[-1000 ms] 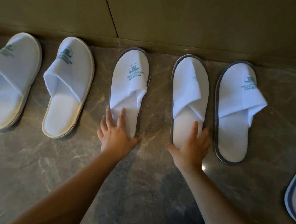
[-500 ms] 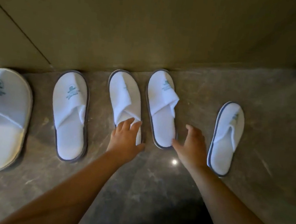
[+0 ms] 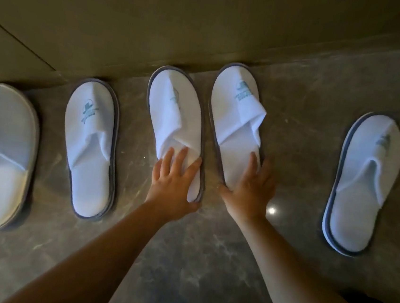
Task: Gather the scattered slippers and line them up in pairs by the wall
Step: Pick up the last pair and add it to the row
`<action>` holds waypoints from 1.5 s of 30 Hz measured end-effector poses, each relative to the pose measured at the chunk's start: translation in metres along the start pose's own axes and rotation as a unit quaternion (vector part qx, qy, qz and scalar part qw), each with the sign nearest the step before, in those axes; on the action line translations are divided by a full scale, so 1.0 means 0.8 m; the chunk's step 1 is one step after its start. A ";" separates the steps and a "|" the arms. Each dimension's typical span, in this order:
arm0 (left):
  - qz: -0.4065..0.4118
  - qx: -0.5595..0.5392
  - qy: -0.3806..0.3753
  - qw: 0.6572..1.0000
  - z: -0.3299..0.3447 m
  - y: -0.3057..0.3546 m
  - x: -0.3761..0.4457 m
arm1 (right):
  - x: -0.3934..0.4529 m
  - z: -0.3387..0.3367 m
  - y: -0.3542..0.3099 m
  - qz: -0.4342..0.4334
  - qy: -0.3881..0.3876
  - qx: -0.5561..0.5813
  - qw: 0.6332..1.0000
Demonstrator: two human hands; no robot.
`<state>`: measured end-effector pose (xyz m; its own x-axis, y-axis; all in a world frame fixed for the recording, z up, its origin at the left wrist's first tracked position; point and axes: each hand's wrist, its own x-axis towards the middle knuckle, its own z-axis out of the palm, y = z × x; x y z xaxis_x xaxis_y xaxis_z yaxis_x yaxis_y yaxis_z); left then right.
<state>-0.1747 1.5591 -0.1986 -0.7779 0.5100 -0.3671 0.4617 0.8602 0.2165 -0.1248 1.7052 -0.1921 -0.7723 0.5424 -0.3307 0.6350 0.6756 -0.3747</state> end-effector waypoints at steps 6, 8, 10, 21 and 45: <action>-0.021 0.006 -0.008 1.000 -0.002 0.006 0.001 | 0.004 -0.016 0.029 0.018 -0.015 0.024 0.999; -0.024 0.008 -0.010 1.000 -0.001 0.006 0.002 | 0.007 -0.019 0.037 0.023 -0.009 0.018 1.000; -0.024 0.008 -0.015 1.000 0.000 0.004 0.002 | 0.010 -0.020 0.039 0.017 -0.005 0.019 1.000; -0.031 -0.005 -0.020 0.999 0.001 0.004 0.003 | 0.021 -0.023 0.034 0.001 -0.007 0.011 1.000; 0.016 -0.019 -0.011 1.000 0.029 0.159 0.072 | 0.001 -0.092 0.201 0.176 0.061 -0.002 0.982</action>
<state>-0.1507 1.6977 -0.2135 -0.7533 0.5381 -0.3783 0.4701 0.8427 0.2625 -0.0245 1.8508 -0.1888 -0.5016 0.7986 -0.3326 0.8633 0.4375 -0.2517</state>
